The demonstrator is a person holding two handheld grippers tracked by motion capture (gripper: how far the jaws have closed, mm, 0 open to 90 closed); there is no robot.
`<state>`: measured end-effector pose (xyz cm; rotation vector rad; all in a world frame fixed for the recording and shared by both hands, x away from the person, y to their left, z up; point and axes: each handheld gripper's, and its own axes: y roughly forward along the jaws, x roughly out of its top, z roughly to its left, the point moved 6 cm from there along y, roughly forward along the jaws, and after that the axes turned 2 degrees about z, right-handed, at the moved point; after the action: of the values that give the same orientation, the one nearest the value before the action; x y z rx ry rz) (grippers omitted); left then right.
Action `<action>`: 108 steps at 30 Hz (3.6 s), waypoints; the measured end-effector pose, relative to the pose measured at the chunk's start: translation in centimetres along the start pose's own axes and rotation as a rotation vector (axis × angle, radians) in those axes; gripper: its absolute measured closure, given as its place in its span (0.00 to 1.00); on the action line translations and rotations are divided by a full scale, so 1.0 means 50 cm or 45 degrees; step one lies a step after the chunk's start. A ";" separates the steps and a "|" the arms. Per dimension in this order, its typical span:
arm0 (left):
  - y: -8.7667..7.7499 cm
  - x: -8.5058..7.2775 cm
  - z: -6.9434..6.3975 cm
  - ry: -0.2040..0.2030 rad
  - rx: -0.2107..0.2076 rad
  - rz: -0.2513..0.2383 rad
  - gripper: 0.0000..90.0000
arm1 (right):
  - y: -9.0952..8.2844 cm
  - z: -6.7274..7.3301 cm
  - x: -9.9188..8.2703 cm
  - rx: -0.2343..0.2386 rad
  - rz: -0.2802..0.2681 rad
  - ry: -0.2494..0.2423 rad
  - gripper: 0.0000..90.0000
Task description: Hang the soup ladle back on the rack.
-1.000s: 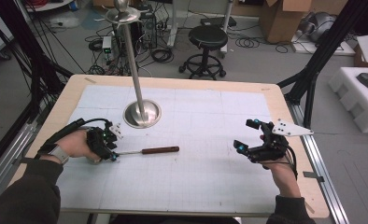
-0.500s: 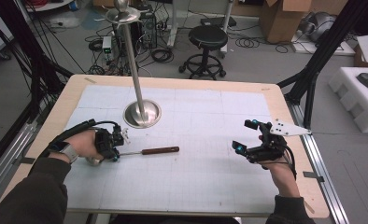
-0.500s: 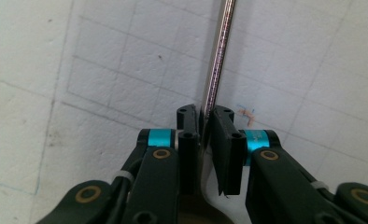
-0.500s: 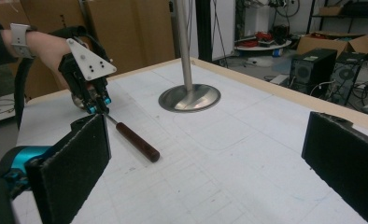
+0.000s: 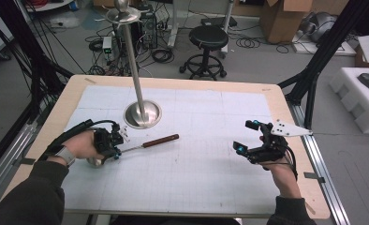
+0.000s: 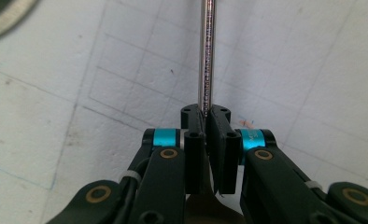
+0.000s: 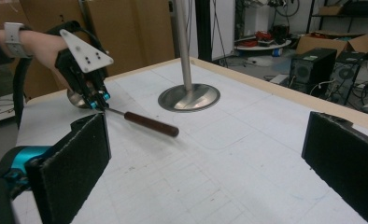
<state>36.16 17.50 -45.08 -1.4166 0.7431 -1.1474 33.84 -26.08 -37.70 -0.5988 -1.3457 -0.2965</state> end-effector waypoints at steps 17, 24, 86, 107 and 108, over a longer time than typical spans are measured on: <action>-0.069 -0.024 -0.004 -0.280 0.009 -0.554 0.94 | 0.003 -0.010 0.003 -0.004 -0.023 0.009 0.00; -0.085 -0.037 0.002 -0.379 0.066 -0.770 0.94 | 0.005 -0.012 0.007 -0.002 -0.027 0.015 0.00; -0.270 -0.043 0.143 -0.650 0.251 -1.224 0.94 | 0.005 -0.016 0.010 0.007 -0.046 0.021 0.00; -0.270 -0.023 0.169 -0.655 0.230 -1.182 0.94 | 0.001 -0.015 0.009 0.007 -0.034 0.019 0.00; -0.270 -0.022 0.170 -0.654 0.235 -1.178 0.94 | 0.001 -0.015 0.009 0.006 -0.036 0.019 0.00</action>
<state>41.54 24.13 -31.55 -1.8380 -0.4373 -1.3764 34.56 -26.38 -37.34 -0.5731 -1.3407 -0.3203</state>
